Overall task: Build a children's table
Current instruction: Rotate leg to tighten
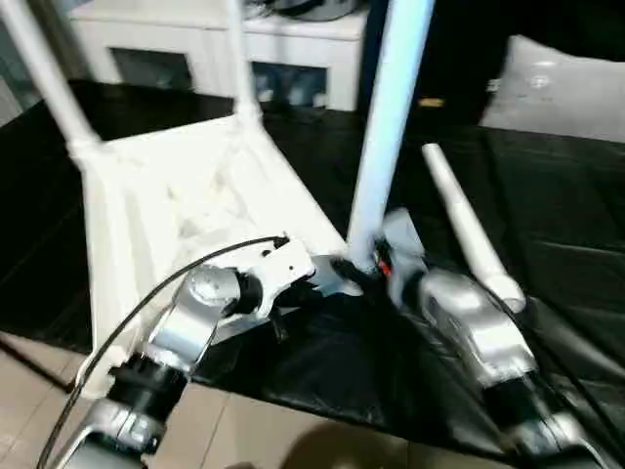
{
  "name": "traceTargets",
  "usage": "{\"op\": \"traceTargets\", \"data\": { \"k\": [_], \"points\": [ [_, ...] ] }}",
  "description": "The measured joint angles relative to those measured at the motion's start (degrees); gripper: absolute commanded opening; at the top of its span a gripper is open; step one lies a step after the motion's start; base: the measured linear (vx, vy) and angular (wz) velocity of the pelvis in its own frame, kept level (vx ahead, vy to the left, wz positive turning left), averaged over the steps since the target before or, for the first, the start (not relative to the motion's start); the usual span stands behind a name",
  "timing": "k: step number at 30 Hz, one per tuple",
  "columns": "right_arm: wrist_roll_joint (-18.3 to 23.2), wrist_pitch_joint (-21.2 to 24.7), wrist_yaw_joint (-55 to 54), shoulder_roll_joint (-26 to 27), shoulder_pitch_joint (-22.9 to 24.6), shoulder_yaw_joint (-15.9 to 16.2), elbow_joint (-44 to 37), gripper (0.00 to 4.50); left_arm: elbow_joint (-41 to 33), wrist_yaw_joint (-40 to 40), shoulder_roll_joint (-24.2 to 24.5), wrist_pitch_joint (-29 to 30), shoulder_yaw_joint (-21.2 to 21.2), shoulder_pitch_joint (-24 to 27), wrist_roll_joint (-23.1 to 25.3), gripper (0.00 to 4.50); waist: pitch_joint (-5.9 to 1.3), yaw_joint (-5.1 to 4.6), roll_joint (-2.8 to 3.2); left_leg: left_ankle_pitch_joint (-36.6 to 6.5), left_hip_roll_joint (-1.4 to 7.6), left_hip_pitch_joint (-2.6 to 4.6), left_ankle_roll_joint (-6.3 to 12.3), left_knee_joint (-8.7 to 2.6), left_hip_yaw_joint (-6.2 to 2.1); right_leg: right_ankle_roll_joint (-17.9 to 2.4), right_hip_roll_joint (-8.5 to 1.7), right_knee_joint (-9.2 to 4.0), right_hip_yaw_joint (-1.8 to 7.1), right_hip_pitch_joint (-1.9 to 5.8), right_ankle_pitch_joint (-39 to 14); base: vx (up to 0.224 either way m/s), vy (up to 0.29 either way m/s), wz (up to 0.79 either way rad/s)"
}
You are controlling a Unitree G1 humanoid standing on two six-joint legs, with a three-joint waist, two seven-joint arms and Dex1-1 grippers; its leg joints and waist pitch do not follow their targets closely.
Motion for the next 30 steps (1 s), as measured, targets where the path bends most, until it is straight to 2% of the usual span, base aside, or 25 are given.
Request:
{"op": "traceTargets", "data": {
  "k": [5, 7, 10, 12, 17, 20, 25, 30],
  "points": [
    [0.8, -2.0, 4.8, -4.1, 6.2, -0.7, -2.2, 4.12, 4.4, -1.8, 1.7, -4.0, -0.5, -2.6, -0.6, 0.0, 0.37, 0.18, 0.62, 0.0, 0.14, -0.13, 0.0, 0.14, -0.06, 0.0, 0.0, 0.03, -0.22, 0.01, 0.0, 0.0, 0.0, 0.0],
    [0.9, -2.5, 5.8, -5.2, 6.5, -1.0, -2.4, 4.31, 5.6, -2.6, 2.1, -5.2, -0.5, -3.4, -0.6, 0.0, 0.52, -0.01, 0.88, 0.0, 0.15, -0.17, 0.01, 0.22, -0.06, 0.0, 0.0, 0.09, -0.23, -0.01, 0.0, 0.0, 0.0, 0.0],
    [1.5, -5.3, 8.9, -7.6, 6.5, -1.5, -4.3, 4.44, 7.9, -4.8, 2.9, -8.5, -1.0, -4.4, -0.7, 0.0, 0.55, 0.15, 0.95, 0.0, 0.2, -0.25, 0.04, 0.26, -0.1, 0.0, 0.0, 0.11, -0.32, -0.04, 0.0, 0.0, 0.0, 0.0],
    [2.7, -6.3, 11.3, -9.1, 6.5, -2.3, -5.4, 4.44, 8.9, -6.5, 3.7, -10.9, -1.4, -4.7, -0.8, 0.0, 0.53, 0.43, 0.97, 0.0, 0.21, -0.27, 0.07, 0.26, -0.13, 0.0, 0.0, 0.09, -0.37, -0.03, 0.0, 0.0, 0.0, 0.0],
    [3.8, -6.6, 17.3, -11.6, 4.5, -2.5, -6.9, 4.44, 11.2, -12.7, 6.2, -17.1, -3.5, -6.0, -1.6, 0.0, 0.46, 2.13, 1.1, 0.1, 0.26, -0.77, 0.49, 0.71, -0.24, 0.0, -0.01, 0.23, -0.48, -0.27, 0.0, 0.0, 0.0, 0.0],
    [3.9, -6.6, 21.2, -12.9, 3.1, -0.5, -7.2, 4.44, 12.3, -14.9, 6.5, -20.1, -4.8, -6.8, -1.5, 0.0, 0.45, 2.94, 1.1, 0.1, 0.26, -0.83, 0.64, 1.0, -0.24, 0.0, -0.08, 0.36, -0.47, -0.26, 0.0, 0.0, 0.0, 0.0],
    [4.3, -6.6, 24.3, -12.9, 3.1, 1.3, -7.2, 4.44, 13.4, -17.1, 6.6, -22.5, -6.0, -7.5, -1.5, 0.0, 0.46, 3.13, 1.09, -0.1, 0.23, -0.8, 0.5, 1.22, -0.22, -0.1, -0.14, 0.52, -0.45, -0.21, 0.0, 0.0, 0.0, 0.0],
    [4.5, -5.9, 25.6, -11.9, 1.8, 1.7, -5.7, 3.91, 13.6, -18.3, 6.5, -24.1, -6.8, -7.9, -1.5, 0.0, 0.46, 3.12, 1.09, -0.1, 0.25, -0.76, 0.38, 1.36, -0.23, 0.0, -0.15, 0.81, -0.44, -0.24, 0.0, 0.0, 0.0, 0.0]
  ]
}}
